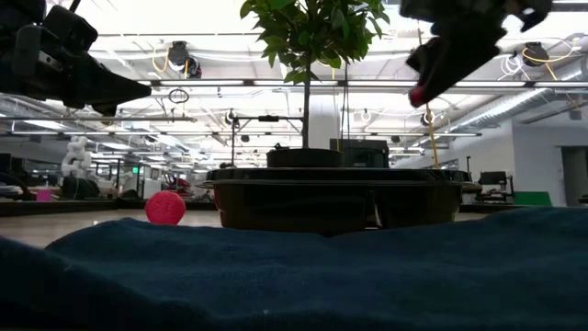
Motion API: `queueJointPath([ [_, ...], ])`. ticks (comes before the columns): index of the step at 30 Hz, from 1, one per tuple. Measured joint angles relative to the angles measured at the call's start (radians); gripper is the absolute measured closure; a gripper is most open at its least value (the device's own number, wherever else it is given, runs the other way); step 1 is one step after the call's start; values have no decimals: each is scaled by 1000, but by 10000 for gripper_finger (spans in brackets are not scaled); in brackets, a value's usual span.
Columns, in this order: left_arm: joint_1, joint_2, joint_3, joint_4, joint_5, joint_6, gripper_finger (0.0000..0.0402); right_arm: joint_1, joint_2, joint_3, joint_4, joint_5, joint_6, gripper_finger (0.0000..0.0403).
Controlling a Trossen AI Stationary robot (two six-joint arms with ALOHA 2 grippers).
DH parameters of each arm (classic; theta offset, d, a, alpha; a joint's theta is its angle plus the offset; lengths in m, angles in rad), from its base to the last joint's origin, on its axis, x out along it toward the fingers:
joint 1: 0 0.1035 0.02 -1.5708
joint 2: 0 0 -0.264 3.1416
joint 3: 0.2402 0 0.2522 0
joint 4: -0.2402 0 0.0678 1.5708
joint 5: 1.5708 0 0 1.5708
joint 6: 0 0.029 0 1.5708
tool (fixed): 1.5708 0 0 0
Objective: Pick and placing Produce into tupperware
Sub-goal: Put the red cherry into the black container
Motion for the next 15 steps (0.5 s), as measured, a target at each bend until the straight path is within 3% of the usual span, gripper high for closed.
queueJointPath([
  [6, 0, 0, 0, 0, 0, 0, 401, -35, 79, 0, 115, -83, -68, 310],
  [15, 0, 0, 0, -3, 0, 0, 401, -63, 215, 0, 198, -110, -154, 310],
])
